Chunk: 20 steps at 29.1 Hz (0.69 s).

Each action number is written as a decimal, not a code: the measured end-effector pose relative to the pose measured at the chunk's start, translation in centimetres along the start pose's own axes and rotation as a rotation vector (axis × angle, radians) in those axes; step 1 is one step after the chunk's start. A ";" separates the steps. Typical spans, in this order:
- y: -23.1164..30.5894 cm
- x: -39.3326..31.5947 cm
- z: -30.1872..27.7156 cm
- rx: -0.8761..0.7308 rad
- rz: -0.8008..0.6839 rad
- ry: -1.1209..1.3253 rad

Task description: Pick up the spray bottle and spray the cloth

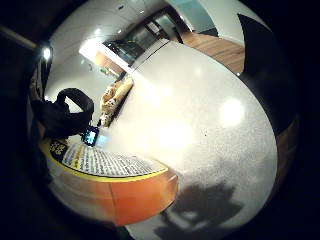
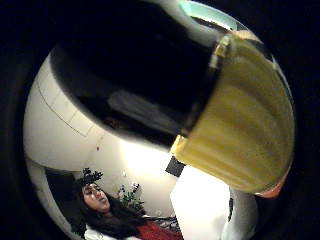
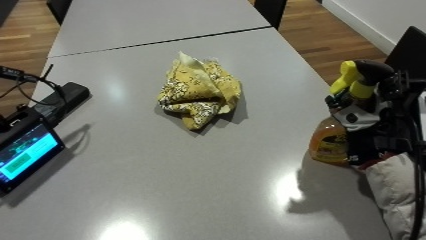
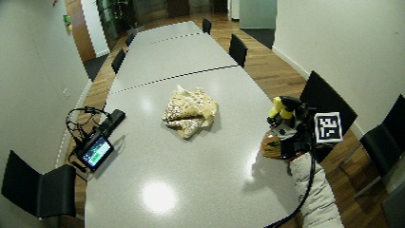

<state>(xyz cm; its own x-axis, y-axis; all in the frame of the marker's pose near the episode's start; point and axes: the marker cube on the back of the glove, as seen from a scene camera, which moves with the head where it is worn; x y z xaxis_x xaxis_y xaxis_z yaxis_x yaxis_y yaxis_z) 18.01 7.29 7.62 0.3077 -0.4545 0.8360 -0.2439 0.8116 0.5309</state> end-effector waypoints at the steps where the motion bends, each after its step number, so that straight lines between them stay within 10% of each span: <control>1: 0.1 0.3 -0.4 0.020 0.008 0.000; 20: -11.8 -2.7 -0.4 -0.131 -0.127 0.989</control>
<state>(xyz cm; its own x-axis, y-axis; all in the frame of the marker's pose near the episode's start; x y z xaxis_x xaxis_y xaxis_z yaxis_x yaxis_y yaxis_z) 20.42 -0.97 -0.93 0.9644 -0.0799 0.2520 -0.0713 0.8392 0.5392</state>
